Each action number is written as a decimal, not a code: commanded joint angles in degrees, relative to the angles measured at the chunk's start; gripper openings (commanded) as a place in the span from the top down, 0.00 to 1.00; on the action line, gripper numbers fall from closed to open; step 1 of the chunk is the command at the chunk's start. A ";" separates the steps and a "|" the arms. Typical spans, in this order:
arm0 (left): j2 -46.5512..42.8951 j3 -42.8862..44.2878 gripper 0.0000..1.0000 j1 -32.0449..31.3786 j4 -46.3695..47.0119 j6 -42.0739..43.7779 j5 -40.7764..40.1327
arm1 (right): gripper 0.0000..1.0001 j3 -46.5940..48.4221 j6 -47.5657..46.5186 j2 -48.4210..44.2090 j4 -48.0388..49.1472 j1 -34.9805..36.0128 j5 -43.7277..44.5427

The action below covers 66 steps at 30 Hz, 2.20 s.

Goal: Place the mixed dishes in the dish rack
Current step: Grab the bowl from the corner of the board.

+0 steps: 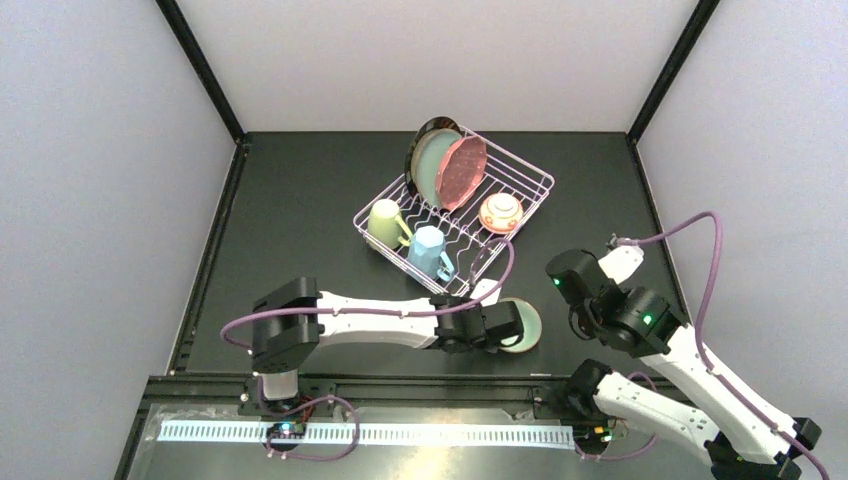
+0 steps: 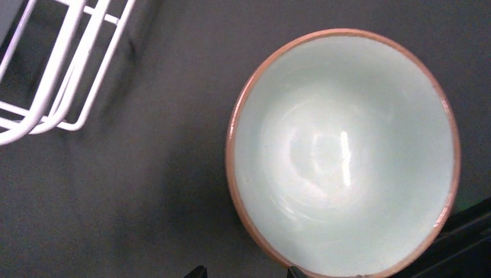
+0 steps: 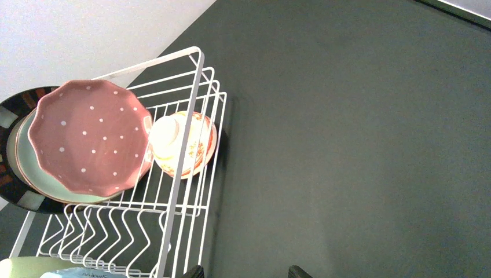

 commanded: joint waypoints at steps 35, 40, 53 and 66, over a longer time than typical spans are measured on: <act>8.50 4.85 0.65 1.30 5.83 -2.62 -2.28 | 0.16 2.64 -9.13 -0.25 4.87 -0.14 2.20; 10.50 7.50 0.82 1.32 3.32 -2.00 -3.13 | 0.16 3.27 -10.65 -0.20 5.93 -0.14 2.39; 7.82 14.02 0.99 0.01 -5.03 -2.22 -10.91 | 0.16 9.34 -13.18 -2.59 5.39 -0.12 4.65; 4.31 38.04 0.99 -0.85 -18.93 10.95 -36.84 | 0.16 17.65 -17.58 -4.25 4.62 -0.15 7.14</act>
